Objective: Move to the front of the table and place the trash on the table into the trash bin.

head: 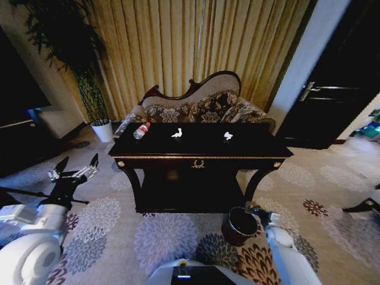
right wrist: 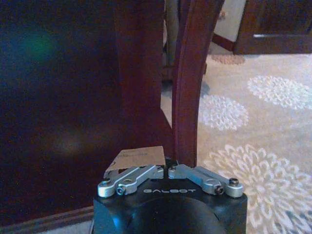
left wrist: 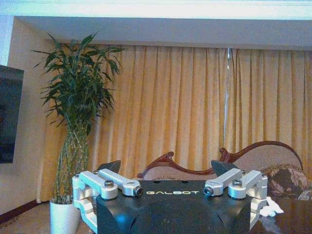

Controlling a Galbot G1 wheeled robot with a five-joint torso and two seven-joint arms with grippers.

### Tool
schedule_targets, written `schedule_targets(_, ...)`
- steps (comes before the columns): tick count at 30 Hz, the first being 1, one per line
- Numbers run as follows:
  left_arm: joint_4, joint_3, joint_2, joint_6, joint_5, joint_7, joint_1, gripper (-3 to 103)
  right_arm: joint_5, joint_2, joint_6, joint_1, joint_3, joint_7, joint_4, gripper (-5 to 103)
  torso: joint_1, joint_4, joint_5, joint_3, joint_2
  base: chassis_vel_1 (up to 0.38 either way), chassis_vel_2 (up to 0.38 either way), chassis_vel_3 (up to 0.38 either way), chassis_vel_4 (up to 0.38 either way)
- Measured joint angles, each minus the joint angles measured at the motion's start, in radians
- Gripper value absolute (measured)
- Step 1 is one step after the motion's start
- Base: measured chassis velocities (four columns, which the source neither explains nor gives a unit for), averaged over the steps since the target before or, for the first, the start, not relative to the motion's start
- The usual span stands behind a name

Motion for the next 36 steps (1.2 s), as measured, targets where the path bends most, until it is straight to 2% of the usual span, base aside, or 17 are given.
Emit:
schedule_targets(5,-0.004,-0.004,-0.003,0.0,0.0,0.002,0.007,100,-0.053,0.022,0.032,0.024,0.007,0.002,-0.067,0,0.0,-0.0001,0.0,0.0,0.0,0.0,0.0,0.0,0.0)
schedule_targets(15,-0.013,-0.001,-0.006,0.0,-0.001,0.002,0.007,100,-0.052,0.021,0.039,0.024,0.01,0.005,-0.048,0,0.0,0.0,-0.0001,0.0,0.0,0.0,0.0,0.0,0.0)
schedule_targets(16,-0.013,0.0,-0.006,0.0,-0.001,0.002,0.006,100,-0.057,0.02,0.037,0.023,0.01,0.004,-0.042,4,0.0,-0.0001,-0.0001,0.0,0.0,0.0,0.0,0.0,0.0)
schedule_targets(17,-0.013,0.0,-0.006,0.0,-0.001,0.002,0.006,100,-0.057,0.02,0.037,0.023,0.01,0.004,-0.042,4,0.0,-0.0001,-0.0001,0.0,0.0,0.0,0.0,0.0,0.0)
schedule_targets(20,-0.016,0.001,-0.011,0.0,-0.001,0.002,0.011,100,-0.072,0.02,0.03,0.019,0.009,0.003,-0.029,20,0.0,-0.0001,0.0,0.0,0.0,0.0,0.0,0.0,0.0)
schedule_targets(23,-0.019,0.001,-0.014,0.0,-0.002,0.003,0.015,100,-0.076,0.022,0.019,0.017,0.008,0.003,-0.022,25,0.0,-0.0001,0.0,0.0,0.0,0.0,0.0,0.0,0.0)
schedule_targets(26,-0.023,0.0,-0.014,0.0,-0.001,0.007,0.019,100,-0.08,0.024,0.009,0.016,0.008,0.003,-0.016,42,0.0,-0.0001,0.0001,0.0,0.0,0.0,0.0,0.0,0.0)
schedule_targets(31,-0.025,-0.001,-0.011,0.001,-0.001,0.007,0.018,100,-0.08,0.022,0.008,0.016,0.008,0.003,-0.014,52,0.0,-0.0001,0.0001,0.0,0.0,0.0,0.0,0.0,0.0)
schedule_targets(32,-0.025,0.0,-0.011,0.001,-0.001,0.007,0.018,100,-0.08,0.02,0.008,0.016,0.009,0.003,-0.014,58,0.0,-0.0001,0.0001,0.0,0.0,0.0,0.0,0.0,0.0)
schedule_targets(33,-0.025,0.003,-0.013,0.002,-0.001,0.007,0.018,100,-0.079,0.018,0.008,0.016,0.01,0.003,-0.014,69,0.0,-0.0001,0.0001,0.0,0.0,0.0,0.0,0.0,0.0)
schedule_targets(36,-0.026,0.007,-0.014,0.002,0.0,0.007,0.017,100,-0.077,0.015,0.008,0.015,0.012,0.003,-0.015,74,0.0,-0.0001,0.0,0.0,0.0,0.0,0.0,0.0,0.0)
